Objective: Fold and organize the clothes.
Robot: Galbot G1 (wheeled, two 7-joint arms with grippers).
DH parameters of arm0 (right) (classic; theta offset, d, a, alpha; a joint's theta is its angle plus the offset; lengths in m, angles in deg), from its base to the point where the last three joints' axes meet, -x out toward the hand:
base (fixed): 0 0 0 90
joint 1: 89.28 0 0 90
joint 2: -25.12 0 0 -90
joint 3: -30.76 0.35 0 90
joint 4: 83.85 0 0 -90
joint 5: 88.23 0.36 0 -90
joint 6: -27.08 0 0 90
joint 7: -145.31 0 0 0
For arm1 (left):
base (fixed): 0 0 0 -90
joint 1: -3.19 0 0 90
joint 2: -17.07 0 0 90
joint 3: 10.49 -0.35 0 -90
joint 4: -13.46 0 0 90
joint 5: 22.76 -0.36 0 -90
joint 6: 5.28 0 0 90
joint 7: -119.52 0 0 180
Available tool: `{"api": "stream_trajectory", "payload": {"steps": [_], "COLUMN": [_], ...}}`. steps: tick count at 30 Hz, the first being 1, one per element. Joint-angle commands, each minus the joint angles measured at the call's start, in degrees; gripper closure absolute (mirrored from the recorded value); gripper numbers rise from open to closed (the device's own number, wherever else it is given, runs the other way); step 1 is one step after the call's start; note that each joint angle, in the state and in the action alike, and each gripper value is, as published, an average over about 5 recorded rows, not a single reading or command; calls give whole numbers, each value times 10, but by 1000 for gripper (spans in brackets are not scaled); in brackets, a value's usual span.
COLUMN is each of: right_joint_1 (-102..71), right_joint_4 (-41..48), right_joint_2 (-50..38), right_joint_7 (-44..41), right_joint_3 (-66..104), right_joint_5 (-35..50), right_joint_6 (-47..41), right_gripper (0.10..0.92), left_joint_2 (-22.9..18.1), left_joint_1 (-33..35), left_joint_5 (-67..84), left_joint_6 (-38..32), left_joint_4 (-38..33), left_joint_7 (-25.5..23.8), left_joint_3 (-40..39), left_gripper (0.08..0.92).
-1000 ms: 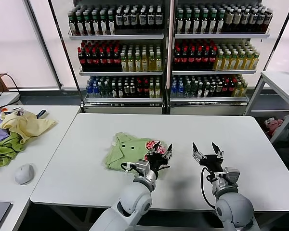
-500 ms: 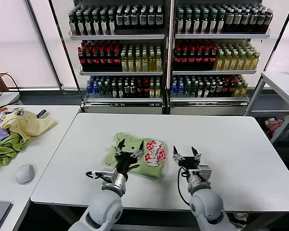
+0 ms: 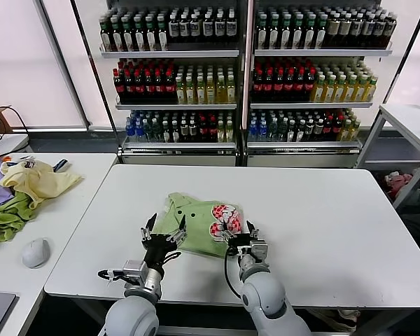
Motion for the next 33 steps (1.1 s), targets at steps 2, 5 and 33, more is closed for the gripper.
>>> {"api": "stream_trajectory", "payload": {"steps": [2, 5, 33], "right_joint_1": [16, 16, 91], "right_joint_4": [33, 29, 89], "right_joint_2": [10, 3, -232], "right_joint_7": [17, 17, -178], "right_joint_3": [-27, -20, 108], "right_joint_5": [31, 43, -85], "right_joint_6": [-19, -20, 46], "right_gripper": [335, 421, 912], "left_joint_2": [9, 7, -3], "left_joint_1": [44, 48, 56], "left_joint_5": [-9, -10, -24], "left_joint_6": [-2, -1, 2], "left_joint_4": [-28, -30, -37], "left_joint_7": [2, 2, -1], "left_joint_3": [22, 21, 5], "left_gripper": [177, 177, 177]}}
